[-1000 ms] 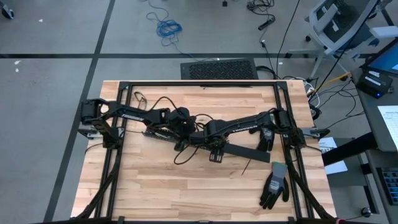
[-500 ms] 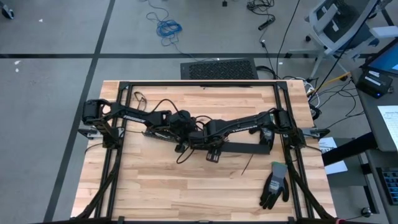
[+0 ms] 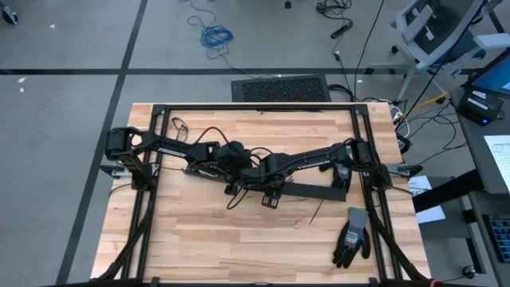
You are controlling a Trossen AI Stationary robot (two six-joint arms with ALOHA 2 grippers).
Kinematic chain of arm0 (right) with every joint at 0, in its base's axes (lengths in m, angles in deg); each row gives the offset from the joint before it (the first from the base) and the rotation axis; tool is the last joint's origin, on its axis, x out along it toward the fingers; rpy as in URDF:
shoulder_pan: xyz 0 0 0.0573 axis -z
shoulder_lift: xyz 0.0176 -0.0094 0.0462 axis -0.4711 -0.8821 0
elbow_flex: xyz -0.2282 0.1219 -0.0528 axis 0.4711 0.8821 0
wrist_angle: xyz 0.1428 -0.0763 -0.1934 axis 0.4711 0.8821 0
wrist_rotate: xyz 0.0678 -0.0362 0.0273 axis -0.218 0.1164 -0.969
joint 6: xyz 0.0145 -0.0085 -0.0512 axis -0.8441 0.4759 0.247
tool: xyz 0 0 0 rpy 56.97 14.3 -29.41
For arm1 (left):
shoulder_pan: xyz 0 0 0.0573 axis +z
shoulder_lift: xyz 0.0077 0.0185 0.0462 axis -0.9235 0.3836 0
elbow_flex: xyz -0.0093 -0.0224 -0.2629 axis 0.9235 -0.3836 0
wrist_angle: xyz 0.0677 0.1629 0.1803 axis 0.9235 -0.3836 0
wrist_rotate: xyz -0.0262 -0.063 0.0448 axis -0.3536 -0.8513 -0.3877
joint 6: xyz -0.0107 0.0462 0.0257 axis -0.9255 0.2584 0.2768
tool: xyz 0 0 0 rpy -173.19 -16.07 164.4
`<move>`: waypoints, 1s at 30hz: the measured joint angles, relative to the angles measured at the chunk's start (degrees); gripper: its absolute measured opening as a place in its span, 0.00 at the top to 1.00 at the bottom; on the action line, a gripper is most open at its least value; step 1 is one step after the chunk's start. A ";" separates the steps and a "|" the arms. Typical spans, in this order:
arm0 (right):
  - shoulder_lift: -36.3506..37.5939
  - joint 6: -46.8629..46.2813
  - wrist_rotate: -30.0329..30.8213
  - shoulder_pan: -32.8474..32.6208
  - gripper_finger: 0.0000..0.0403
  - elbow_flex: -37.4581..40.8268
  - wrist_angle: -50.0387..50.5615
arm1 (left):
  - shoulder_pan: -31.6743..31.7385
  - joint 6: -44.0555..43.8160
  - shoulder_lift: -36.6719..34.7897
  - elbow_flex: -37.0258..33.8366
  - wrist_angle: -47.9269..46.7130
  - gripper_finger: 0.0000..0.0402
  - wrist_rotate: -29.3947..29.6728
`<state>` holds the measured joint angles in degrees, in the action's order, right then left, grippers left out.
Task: Ziptie cables
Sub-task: Close the black cable duct cover
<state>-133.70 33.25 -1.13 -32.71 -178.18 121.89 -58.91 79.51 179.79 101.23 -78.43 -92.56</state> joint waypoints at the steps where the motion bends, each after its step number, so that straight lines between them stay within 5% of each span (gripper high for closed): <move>1: 0.00 0.00 0.01 -0.01 0.62 0.01 -0.02 | 0.00 0.06 0.00 0.00 0.02 1.00 0.00; 18: 0.48 11.30 -0.12 -1.06 0.36 -0.07 3.61 | 0.00 -0.22 0.00 0.00 -0.05 1.00 0.86; 30: 0.55 3.10 1.36 0.06 0.28 -0.08 -2.54 | 0.00 -0.35 0.00 0.00 -0.39 1.00 1.09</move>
<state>-133.15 36.35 0.23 -32.65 -178.25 119.36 -58.91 79.16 179.79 101.23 -78.83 -91.46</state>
